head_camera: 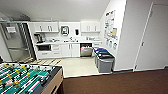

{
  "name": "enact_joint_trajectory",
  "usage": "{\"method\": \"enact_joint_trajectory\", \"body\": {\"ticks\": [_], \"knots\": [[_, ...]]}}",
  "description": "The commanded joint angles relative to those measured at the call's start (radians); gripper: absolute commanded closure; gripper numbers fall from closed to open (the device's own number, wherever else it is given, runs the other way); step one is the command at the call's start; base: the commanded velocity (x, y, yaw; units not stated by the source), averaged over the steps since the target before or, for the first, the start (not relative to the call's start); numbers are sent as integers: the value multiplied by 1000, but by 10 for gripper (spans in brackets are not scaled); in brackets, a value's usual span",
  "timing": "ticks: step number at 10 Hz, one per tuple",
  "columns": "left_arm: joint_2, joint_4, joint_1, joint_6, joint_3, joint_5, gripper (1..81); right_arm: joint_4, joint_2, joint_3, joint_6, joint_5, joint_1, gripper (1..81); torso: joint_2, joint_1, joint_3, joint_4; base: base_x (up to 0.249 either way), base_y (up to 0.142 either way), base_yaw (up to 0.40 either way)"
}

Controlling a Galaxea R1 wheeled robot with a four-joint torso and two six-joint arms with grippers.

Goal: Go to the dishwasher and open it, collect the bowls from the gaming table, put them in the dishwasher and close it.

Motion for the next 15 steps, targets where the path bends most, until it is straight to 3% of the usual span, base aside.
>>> {"method": "enact_joint_trajectory", "body": {"ticks": [1, 15], "knots": [[-6, 6, -53, 1, 1, 46, 811, -11, -5, 1, -4, -35, 47, 811, 0, 1, 0, 0, 190, 0, 0], [-6, 6, -53, 1, 1, 46, 811, -11, -3, 1, -4, -35, 51, 811, 0, 1, 0, 0, 191, 0, 0]]}}
